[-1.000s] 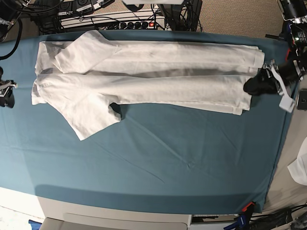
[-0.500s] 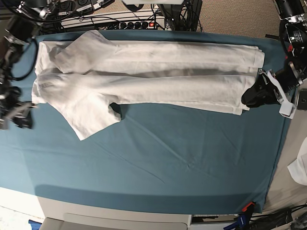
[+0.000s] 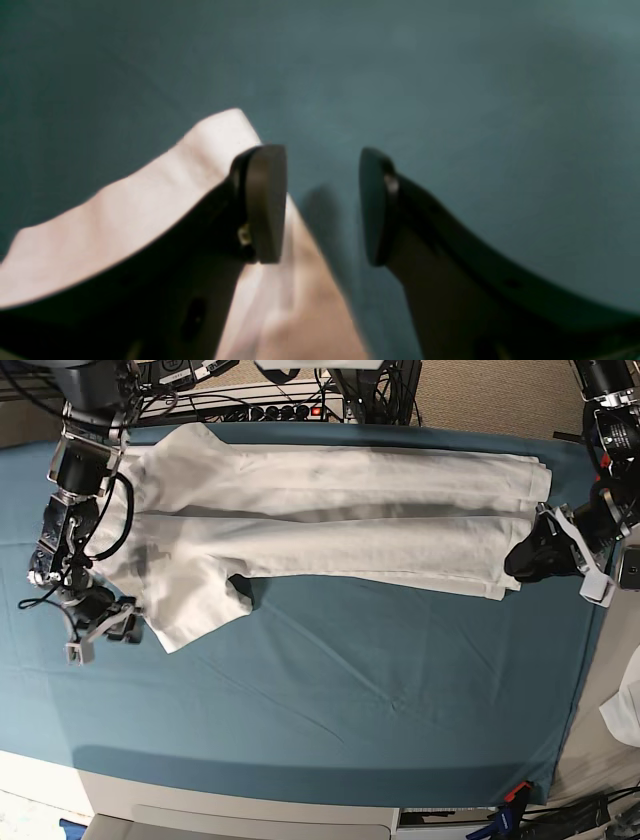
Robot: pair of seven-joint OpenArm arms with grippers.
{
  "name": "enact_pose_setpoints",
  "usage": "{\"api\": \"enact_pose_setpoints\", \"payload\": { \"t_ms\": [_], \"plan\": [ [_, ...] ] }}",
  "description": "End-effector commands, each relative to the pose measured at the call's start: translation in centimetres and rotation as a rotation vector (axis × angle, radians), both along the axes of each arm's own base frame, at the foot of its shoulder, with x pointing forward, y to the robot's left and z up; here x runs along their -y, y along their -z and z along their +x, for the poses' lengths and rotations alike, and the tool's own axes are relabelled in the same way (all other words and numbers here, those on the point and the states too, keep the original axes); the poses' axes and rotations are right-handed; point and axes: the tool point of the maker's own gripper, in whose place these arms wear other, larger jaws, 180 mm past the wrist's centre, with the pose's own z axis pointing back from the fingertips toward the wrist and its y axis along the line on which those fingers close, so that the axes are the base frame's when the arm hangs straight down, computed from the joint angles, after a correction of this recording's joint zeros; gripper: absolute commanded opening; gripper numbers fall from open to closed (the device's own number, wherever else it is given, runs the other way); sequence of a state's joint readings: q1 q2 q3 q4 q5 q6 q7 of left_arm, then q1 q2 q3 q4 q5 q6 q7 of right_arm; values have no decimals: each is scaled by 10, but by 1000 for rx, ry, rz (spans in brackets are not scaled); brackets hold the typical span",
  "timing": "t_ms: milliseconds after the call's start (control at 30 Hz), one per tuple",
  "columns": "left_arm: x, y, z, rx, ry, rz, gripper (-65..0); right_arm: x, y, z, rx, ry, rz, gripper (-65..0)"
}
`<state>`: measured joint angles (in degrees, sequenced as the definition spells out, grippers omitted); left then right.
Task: Fold the T-shirt properly
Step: 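Grasp the collar end with the right gripper and fold it over the shirt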
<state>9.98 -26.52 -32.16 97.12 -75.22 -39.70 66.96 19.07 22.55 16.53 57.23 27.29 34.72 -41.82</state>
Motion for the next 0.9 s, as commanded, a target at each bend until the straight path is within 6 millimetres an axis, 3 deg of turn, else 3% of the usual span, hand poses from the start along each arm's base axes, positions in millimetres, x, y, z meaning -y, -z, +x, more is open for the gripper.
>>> {"api": "enact_pose_setpoints", "payload": {
  "t_ms": [0, 133, 600, 733, 867],
  "plan": [
    [-2, -15, 6, 53, -2, -11, -480, 3, -30, 17, 86, -7, 32, -387],
    [-2, -15, 6, 53, -2, -11, -480, -7, -24, 13, 40, -26, 109, -385],
    [-2, -15, 6, 54, -2, -12, -480, -24, 13, -10, -94, -52, 101, -386],
    [-2, -15, 6, 54, -2, -11, -480, -23, 10, -7, -71, -45, 103, -392],
    [-2, -15, 6, 54, -2, -11, -480, -21, 7, -5, -56, -40, 104, -515]
  ]
}}
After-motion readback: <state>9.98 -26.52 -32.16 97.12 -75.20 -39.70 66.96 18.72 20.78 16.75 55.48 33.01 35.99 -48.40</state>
